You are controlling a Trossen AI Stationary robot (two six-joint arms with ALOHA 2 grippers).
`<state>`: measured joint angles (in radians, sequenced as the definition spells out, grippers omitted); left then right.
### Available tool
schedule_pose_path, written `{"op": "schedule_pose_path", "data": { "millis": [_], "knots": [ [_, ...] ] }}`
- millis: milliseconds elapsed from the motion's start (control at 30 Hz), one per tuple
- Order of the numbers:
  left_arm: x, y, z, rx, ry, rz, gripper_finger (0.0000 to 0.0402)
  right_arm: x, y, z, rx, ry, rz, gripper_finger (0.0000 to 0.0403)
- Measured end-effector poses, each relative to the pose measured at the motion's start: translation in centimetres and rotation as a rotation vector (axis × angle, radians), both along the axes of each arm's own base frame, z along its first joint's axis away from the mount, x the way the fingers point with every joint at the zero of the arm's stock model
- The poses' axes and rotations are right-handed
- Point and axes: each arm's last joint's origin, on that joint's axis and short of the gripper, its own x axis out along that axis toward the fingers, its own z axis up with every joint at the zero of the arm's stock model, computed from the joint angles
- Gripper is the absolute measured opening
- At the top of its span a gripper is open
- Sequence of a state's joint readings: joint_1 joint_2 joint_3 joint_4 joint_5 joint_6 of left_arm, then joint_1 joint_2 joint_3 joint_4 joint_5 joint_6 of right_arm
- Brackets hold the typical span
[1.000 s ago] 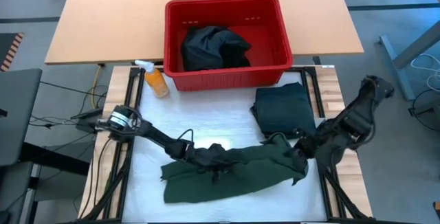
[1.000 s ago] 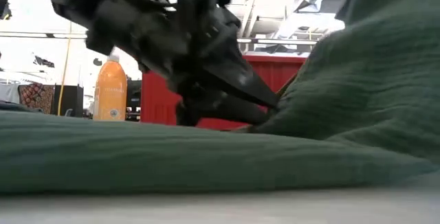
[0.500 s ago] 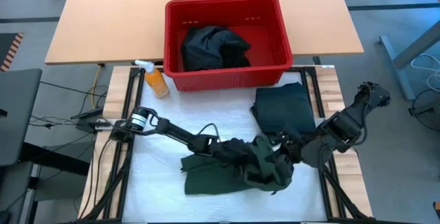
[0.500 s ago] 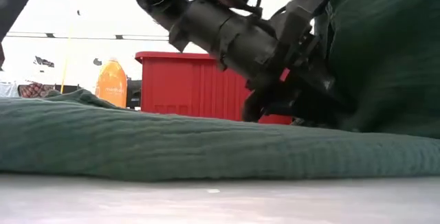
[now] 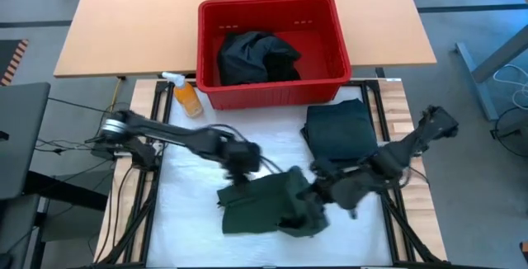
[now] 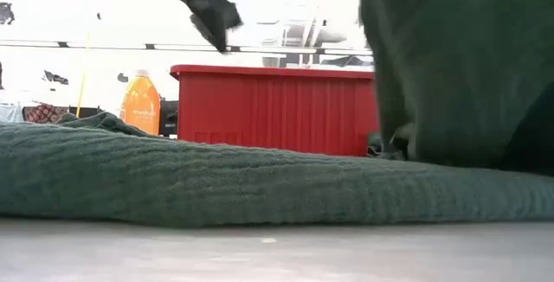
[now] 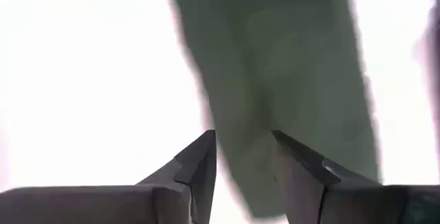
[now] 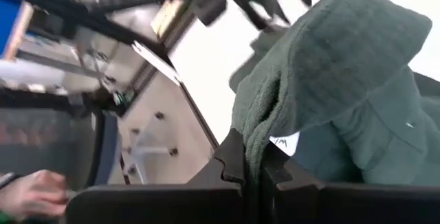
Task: Fold Laundry from Bin
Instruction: Fold the green shirt
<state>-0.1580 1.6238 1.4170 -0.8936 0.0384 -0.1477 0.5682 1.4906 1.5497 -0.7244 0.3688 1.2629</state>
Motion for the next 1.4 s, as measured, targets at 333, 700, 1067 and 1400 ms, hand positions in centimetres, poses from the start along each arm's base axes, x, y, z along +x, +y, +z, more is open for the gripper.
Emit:
{"op": "schedule_pose_path", "data": {
  "millis": [333,700,1067,1400],
  "knots": [
    [-11.3,0.5,5.5,0.057,-0.267,0.154,0.0123,11.3,-0.5,-8.3,0.061,-0.01,0.002,0.0035],
    [-16.2,1.7,3.1,-0.027,-0.355,0.262,0.0123,15.3,-3.0,-13.4,0.159,0.086,0.059,0.0179],
    [-12.6,0.0,-1.6,-0.304,-0.577,0.276,0.0123,7.5,-4.3,-7.4,0.083,0.343,0.105,0.0217],
    [-3.3,1.4,-5.9,-0.417,-0.532,0.324,0.0123,2.9,-5.9,-10.2,-0.179,0.469,0.14,0.0208]
  ]
}}
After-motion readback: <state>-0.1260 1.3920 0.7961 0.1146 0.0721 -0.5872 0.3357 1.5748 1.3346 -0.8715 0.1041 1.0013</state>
